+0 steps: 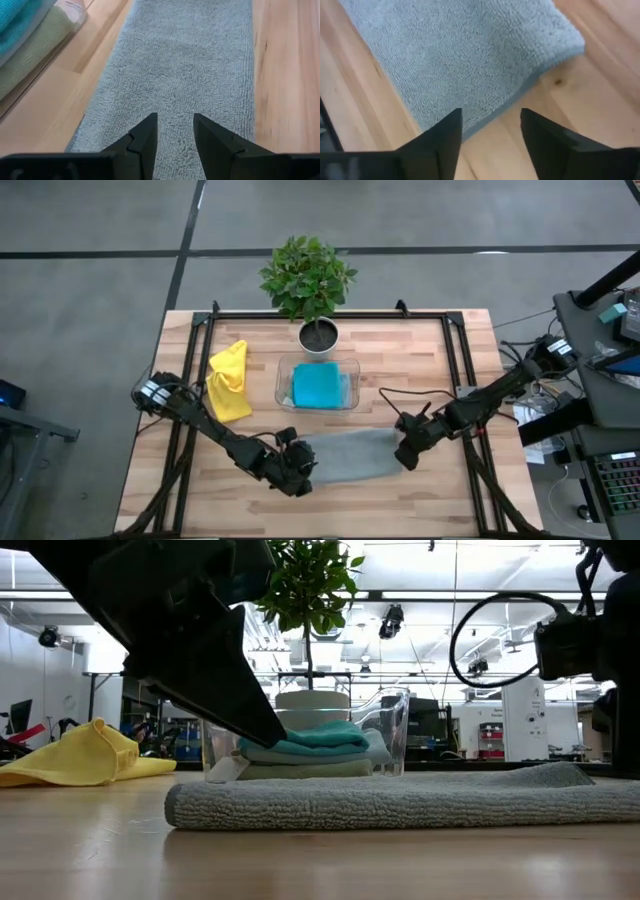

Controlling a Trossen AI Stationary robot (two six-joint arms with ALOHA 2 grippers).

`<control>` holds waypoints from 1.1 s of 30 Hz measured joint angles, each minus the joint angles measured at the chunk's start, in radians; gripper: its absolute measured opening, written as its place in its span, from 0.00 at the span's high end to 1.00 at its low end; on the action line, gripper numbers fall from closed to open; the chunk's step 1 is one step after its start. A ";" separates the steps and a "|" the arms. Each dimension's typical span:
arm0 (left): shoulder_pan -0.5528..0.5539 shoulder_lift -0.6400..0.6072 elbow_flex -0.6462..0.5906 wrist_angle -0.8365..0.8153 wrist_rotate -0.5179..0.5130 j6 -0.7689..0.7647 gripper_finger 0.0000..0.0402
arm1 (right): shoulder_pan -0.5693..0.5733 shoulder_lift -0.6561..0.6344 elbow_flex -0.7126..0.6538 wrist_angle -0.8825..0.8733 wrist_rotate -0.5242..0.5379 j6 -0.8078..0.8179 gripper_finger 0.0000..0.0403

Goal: Fold microfiber towels
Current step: Fold the gray microfiber cloth

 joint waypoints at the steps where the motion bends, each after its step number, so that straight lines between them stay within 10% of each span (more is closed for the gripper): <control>1: 0.000 0.000 0.000 0.000 0.000 0.000 0.72 | 0.005 0.000 -0.001 -0.001 0.000 0.012 0.52; 19: 0.001 0.000 0.000 0.001 -0.003 0.000 0.72 | 0.037 0.207 -0.012 0.313 0.084 0.006 0.38; 33: 0.001 0.001 -0.001 0.000 -0.003 0.005 0.72 | 0.037 0.183 -0.017 0.308 0.145 0.003 0.71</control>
